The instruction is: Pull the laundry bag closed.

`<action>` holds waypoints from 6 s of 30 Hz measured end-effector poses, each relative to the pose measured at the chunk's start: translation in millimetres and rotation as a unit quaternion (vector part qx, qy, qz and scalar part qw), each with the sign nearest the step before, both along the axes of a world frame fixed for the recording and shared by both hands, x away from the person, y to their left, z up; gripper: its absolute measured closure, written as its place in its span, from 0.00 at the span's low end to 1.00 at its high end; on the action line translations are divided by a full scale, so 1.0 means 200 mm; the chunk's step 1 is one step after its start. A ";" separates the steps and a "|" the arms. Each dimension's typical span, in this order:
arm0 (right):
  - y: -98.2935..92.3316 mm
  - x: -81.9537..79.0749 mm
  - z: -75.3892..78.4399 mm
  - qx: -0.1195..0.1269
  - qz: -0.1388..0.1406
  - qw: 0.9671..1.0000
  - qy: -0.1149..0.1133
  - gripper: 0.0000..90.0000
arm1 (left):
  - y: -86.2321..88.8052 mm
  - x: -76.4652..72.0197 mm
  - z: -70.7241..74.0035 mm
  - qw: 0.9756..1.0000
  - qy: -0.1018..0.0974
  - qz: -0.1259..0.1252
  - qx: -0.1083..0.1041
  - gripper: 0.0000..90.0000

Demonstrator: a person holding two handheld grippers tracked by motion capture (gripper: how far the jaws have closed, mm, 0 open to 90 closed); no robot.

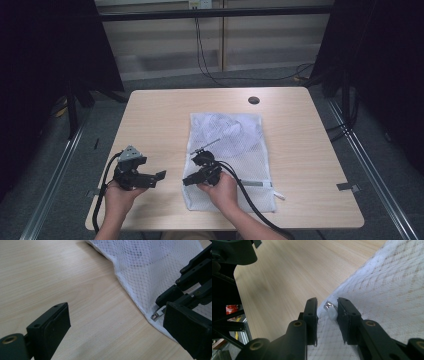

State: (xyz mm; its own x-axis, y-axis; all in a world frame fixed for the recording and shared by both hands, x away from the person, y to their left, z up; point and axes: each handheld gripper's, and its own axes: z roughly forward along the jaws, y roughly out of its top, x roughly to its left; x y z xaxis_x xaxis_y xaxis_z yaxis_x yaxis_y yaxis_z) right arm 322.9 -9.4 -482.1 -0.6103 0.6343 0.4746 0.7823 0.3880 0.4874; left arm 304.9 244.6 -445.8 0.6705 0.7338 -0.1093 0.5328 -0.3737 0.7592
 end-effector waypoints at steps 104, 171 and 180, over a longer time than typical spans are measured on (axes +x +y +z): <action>-0.15 0.01 0.12 0.048 -0.047 0.997 -0.026 0.96 | -0.27 0.02 -0.13 0.980 0.153 -0.092 -0.087 0.18; -0.17 0.01 0.17 0.061 -0.050 0.996 -0.040 0.96 | -0.44 0.06 -0.19 0.954 0.220 -0.114 -0.168 0.90; -0.18 0.01 0.17 0.062 -0.052 0.996 -0.039 0.96 | -0.44 0.05 -0.19 0.953 0.228 -0.105 -0.171 0.98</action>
